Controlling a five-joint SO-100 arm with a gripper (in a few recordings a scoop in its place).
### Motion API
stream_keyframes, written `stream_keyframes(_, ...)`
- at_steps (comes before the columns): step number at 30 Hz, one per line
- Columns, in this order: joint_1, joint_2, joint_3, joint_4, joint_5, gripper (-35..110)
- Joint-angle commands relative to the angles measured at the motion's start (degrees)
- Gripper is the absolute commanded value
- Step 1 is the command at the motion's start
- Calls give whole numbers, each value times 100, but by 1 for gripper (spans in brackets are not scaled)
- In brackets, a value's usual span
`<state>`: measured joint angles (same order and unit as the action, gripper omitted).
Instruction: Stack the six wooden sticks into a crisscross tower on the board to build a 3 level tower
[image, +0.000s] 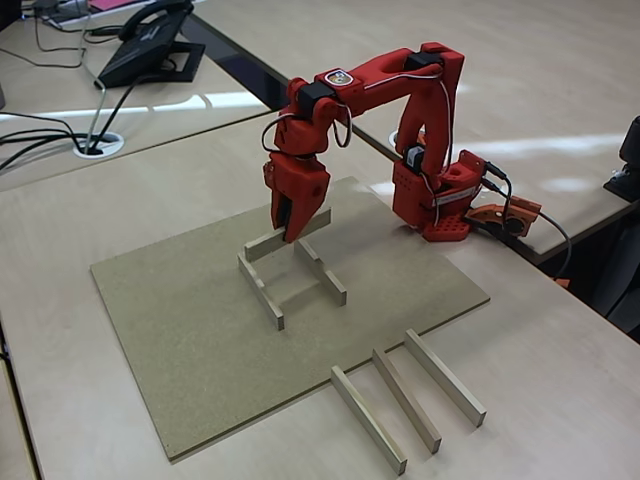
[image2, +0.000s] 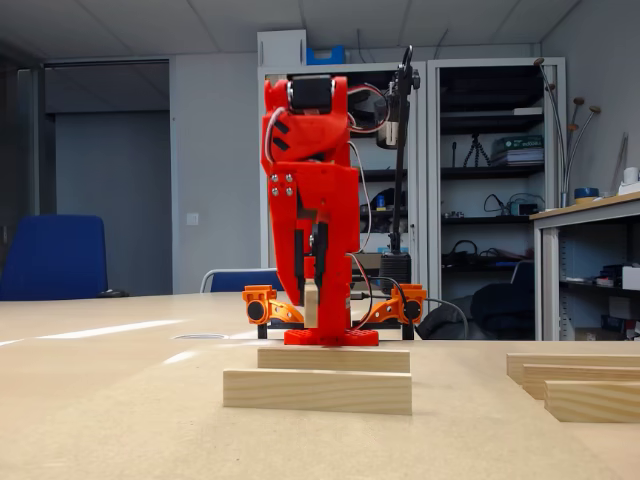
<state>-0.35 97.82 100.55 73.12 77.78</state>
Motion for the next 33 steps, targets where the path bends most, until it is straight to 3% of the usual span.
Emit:
stream_keyframes(1,88,9,97,-9,-18,0)
stream_keyframes(33,369,-809,-255,-562,-765,5)
